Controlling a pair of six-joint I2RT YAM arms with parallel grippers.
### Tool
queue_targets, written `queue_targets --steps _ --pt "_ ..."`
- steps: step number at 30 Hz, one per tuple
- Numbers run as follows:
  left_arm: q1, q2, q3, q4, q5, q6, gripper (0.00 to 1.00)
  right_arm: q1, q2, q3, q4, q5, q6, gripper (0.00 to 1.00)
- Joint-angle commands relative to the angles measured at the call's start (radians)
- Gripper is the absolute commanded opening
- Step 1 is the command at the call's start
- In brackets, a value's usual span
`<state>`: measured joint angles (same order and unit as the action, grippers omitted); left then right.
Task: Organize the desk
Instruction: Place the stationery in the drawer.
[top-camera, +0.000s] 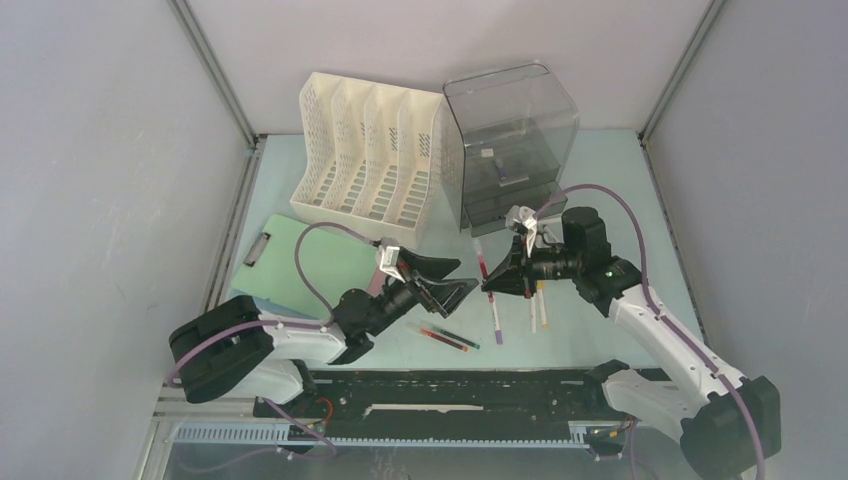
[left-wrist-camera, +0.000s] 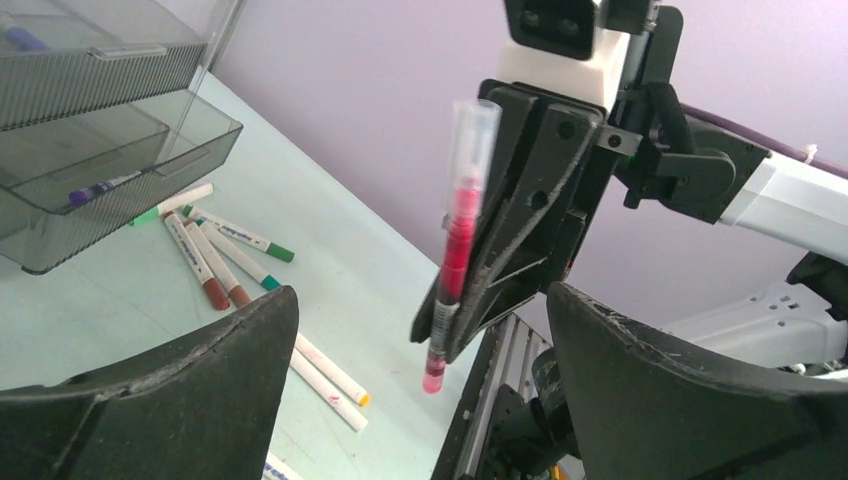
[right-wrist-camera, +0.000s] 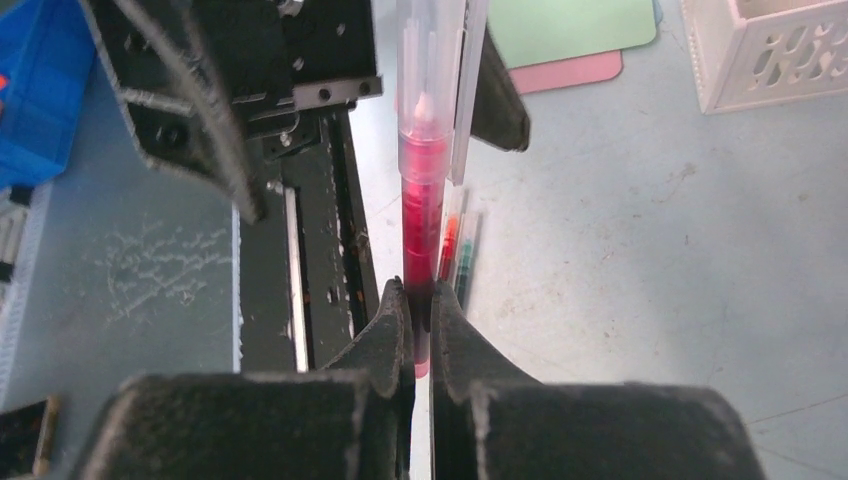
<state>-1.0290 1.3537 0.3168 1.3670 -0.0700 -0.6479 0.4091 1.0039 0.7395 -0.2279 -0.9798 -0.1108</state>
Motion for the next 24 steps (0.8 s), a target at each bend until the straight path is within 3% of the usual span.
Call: queue_targets --steps 1,11,24 --pt "0.068 -0.025 -0.021 0.030 0.162 -0.031 1.00 -0.022 -0.032 0.027 -0.145 -0.079 -0.253 0.00" --pt "0.129 -0.081 -0.071 -0.064 0.206 -0.029 1.00 -0.095 -0.069 0.061 -0.280 -0.050 -0.412 0.00" --pt "0.131 -0.422 -0.058 -0.686 0.013 0.151 1.00 -0.255 -0.157 0.069 -0.348 0.015 -0.528 0.00"
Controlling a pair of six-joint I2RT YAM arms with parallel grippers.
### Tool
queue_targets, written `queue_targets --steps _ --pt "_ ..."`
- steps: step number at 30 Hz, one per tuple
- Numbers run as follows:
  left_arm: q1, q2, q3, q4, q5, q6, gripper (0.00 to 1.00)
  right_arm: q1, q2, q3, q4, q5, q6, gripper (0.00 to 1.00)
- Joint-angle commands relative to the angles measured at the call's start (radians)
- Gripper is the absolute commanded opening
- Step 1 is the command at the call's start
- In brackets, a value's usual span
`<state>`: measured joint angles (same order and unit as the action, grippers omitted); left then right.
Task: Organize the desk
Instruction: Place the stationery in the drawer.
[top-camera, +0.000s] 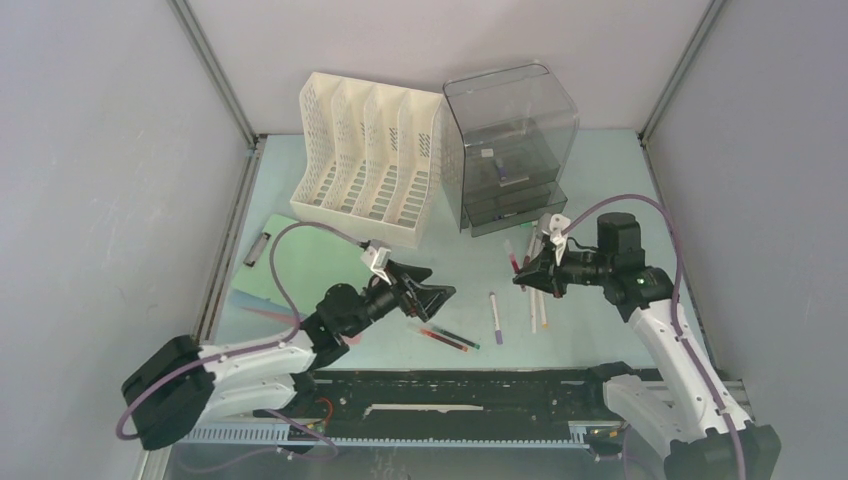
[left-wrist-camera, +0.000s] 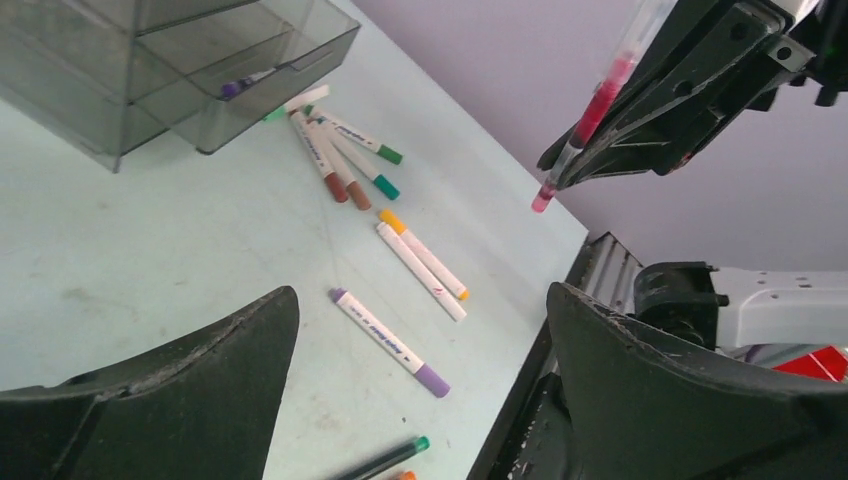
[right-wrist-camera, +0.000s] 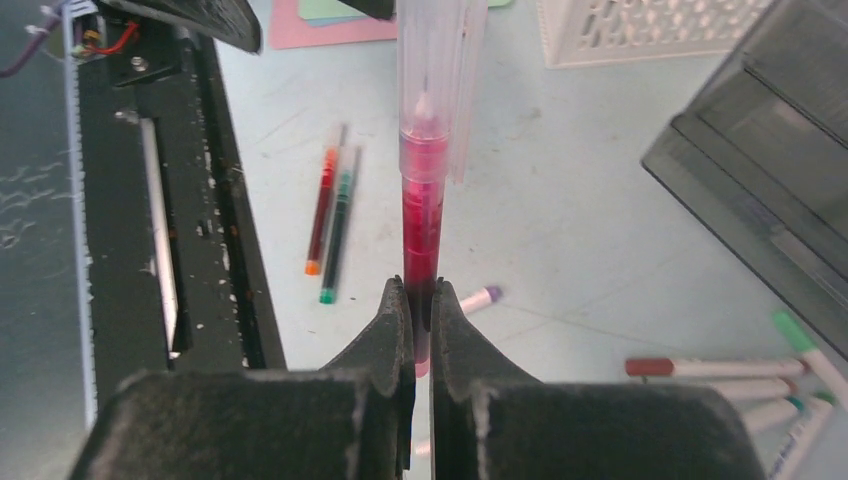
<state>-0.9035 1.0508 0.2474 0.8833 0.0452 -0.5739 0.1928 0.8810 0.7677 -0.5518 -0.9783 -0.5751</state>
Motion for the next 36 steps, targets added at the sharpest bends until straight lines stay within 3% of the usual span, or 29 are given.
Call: queue_targets --steps 1,9,17,22,36 --pt "0.006 -0.158 -0.001 -0.224 -0.121 0.080 1.00 -0.047 -0.040 0.040 -0.028 0.020 -0.074 0.00" --pt "0.006 -0.445 -0.056 -0.432 -0.194 0.100 1.00 -0.123 -0.061 0.041 -0.032 0.063 -0.111 0.00" --pt "0.007 -0.537 -0.057 -0.588 -0.199 0.056 1.00 -0.125 -0.084 0.053 0.001 0.156 -0.152 0.00" --pt "0.008 -0.560 -0.080 -0.601 -0.206 0.041 1.00 -0.107 0.002 0.144 -0.057 0.221 -0.233 0.00" --pt "0.007 -0.571 -0.126 -0.529 -0.196 0.044 1.00 0.209 0.268 0.355 -0.047 0.817 -0.477 0.00"
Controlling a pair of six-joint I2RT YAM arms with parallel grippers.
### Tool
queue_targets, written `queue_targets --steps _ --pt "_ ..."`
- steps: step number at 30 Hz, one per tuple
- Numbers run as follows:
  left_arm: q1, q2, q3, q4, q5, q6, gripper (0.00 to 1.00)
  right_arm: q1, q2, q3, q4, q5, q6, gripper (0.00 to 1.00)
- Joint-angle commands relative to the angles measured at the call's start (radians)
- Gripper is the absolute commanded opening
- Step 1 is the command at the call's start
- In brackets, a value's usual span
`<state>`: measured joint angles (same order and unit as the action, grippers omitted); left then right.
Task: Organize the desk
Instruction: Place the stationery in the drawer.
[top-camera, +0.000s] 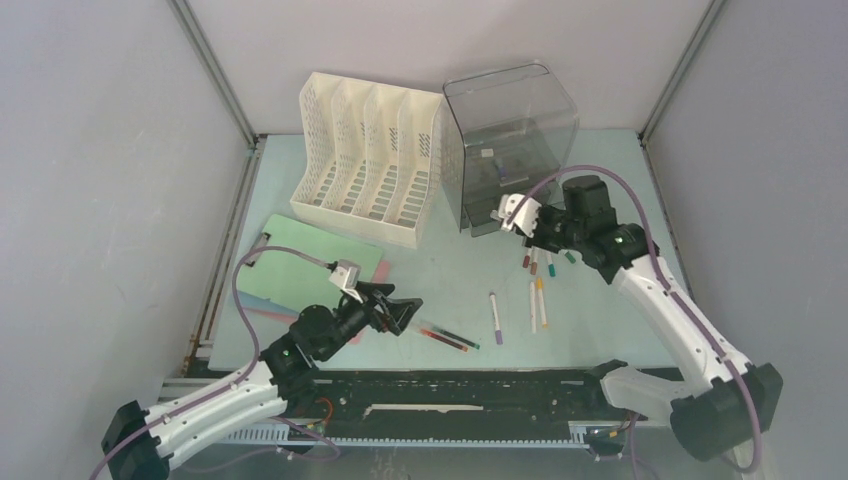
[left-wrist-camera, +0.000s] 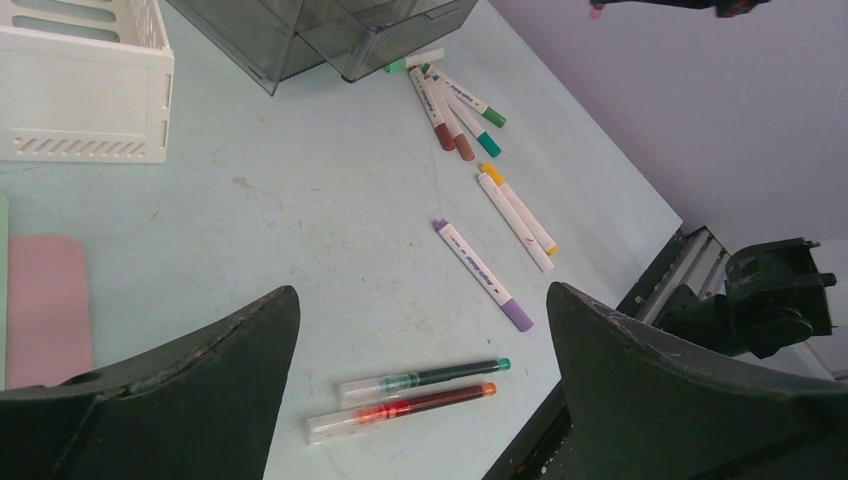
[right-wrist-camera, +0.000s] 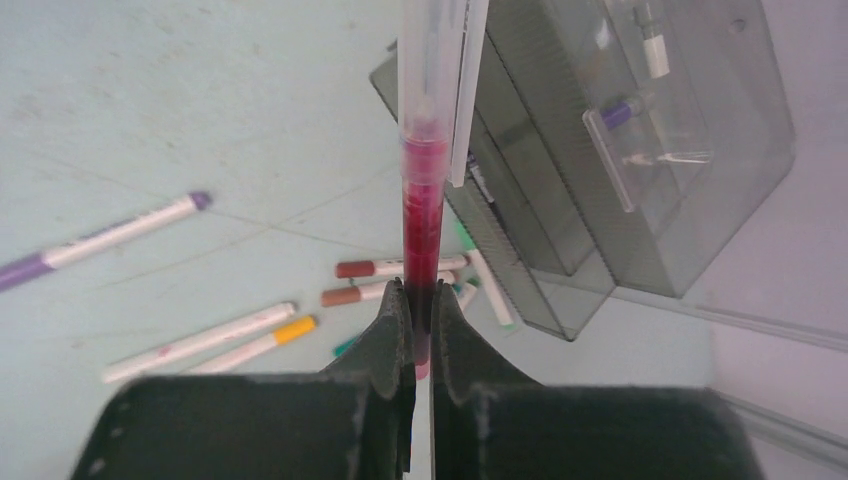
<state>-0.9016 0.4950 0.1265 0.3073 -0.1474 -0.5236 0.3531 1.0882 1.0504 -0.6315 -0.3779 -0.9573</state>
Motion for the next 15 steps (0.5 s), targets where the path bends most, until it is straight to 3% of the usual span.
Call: queue_targets --steps 1,9,15 --pt "0.005 -0.018 -0.005 0.045 -0.002 -0.009 1.00 0.056 0.084 0.088 0.041 0.239 -0.104 0.00" --pt "0.006 -0.047 -0.055 0.093 0.001 -0.059 1.00 0.100 0.230 0.129 0.173 0.457 -0.228 0.00" --pt "0.005 -0.016 -0.048 0.127 0.019 -0.061 1.00 0.105 0.302 0.130 0.251 0.522 -0.298 0.00"
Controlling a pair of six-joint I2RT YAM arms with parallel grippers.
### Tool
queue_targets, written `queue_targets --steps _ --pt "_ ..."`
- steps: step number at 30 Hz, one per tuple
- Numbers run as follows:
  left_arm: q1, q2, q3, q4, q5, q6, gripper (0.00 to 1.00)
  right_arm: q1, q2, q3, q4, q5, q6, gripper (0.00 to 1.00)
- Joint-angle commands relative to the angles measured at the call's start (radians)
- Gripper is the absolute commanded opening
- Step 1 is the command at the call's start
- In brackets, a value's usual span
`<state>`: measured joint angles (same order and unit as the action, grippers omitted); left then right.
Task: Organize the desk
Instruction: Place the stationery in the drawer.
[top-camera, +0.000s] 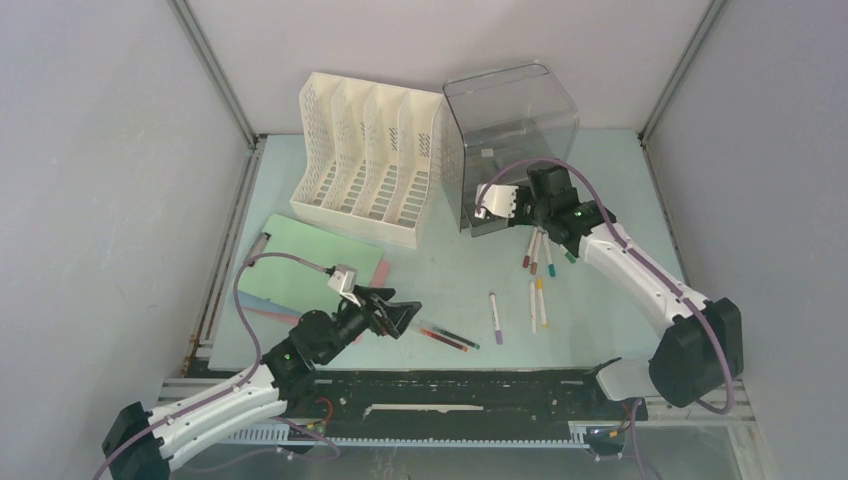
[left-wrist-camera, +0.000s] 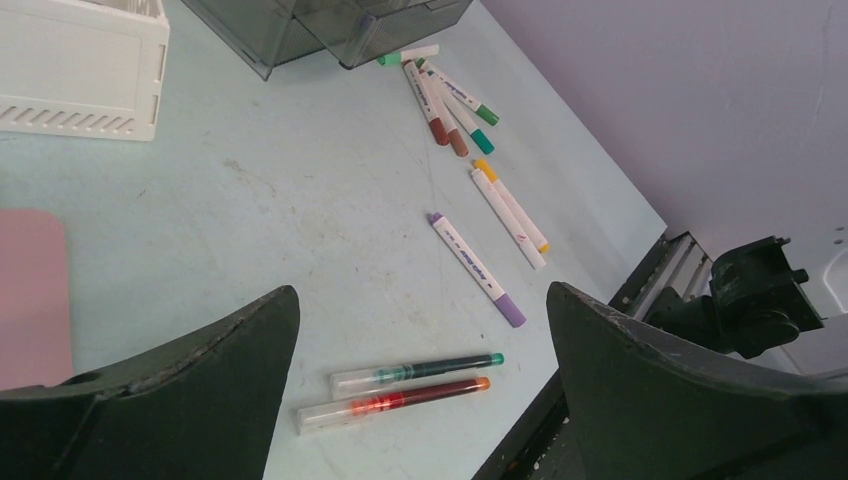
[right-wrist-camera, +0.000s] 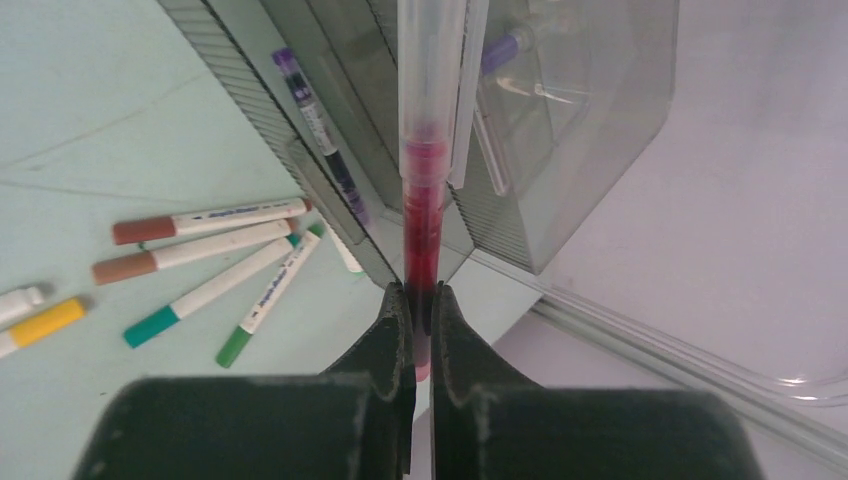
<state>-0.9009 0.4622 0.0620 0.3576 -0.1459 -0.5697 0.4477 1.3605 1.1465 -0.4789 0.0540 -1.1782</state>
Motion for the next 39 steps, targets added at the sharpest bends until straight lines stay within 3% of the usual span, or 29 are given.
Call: queue_targets --steps 1,12,17,22,28,32,35,39 --pt "0.004 0.027 0.019 0.084 0.019 -0.018 1.00 0.011 0.039 0.034 0.111 0.095 -0.083 0.00" --pt "0.005 0.108 0.032 0.129 0.026 -0.034 1.00 0.020 0.169 0.033 0.215 0.142 -0.136 0.03" --pt "0.004 0.126 0.029 0.178 0.034 -0.033 1.00 0.026 0.220 0.033 0.259 0.160 -0.126 0.18" --pt "0.004 0.128 0.012 0.200 0.043 -0.036 1.00 0.032 0.253 0.033 0.263 0.176 -0.080 0.51" --pt "0.005 0.153 0.021 0.198 0.112 0.006 1.00 0.042 0.179 0.034 0.156 0.145 0.095 0.57" --pt "0.004 0.197 0.083 0.113 0.182 0.060 1.00 0.041 -0.006 0.033 -0.035 -0.084 0.290 0.57" --pt "0.004 0.254 0.168 -0.003 0.214 0.098 1.00 0.016 -0.141 0.030 -0.220 -0.402 0.424 0.57" --pt "0.002 0.375 0.294 -0.148 0.252 0.144 1.00 -0.008 -0.269 -0.041 -0.365 -0.739 0.477 0.59"
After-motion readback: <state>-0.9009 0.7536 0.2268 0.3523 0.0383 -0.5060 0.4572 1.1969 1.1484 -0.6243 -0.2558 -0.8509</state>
